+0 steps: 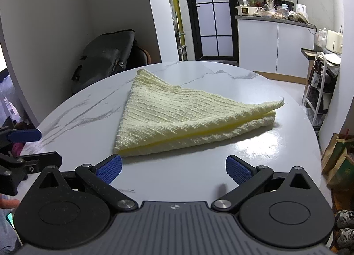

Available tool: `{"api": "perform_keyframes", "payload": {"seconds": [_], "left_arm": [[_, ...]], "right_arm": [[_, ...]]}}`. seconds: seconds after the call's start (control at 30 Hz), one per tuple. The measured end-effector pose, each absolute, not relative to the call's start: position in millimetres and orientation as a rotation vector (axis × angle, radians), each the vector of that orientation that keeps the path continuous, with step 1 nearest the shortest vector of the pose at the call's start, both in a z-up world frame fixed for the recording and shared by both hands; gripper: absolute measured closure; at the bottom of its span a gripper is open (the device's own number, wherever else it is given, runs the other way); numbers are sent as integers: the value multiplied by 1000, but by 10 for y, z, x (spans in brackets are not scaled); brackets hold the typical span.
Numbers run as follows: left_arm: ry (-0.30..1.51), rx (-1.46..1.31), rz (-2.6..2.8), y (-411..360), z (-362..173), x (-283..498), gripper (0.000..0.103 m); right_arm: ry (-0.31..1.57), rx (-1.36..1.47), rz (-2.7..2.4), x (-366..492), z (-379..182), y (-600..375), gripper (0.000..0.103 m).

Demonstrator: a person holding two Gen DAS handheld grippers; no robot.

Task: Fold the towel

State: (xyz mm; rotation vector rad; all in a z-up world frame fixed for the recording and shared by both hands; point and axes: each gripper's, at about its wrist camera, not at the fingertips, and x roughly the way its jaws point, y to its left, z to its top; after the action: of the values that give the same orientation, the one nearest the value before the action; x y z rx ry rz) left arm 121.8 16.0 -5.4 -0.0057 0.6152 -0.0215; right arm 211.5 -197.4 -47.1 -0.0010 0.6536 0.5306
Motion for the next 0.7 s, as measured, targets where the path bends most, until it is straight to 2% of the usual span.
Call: {"api": "perform_keyframes", "payload": {"seconds": [0.7], "left_arm": [[620,2,-24,159,-81,1224,0]], "right_arm": [[645,10,516,2109,-451,-1951,0]]}}
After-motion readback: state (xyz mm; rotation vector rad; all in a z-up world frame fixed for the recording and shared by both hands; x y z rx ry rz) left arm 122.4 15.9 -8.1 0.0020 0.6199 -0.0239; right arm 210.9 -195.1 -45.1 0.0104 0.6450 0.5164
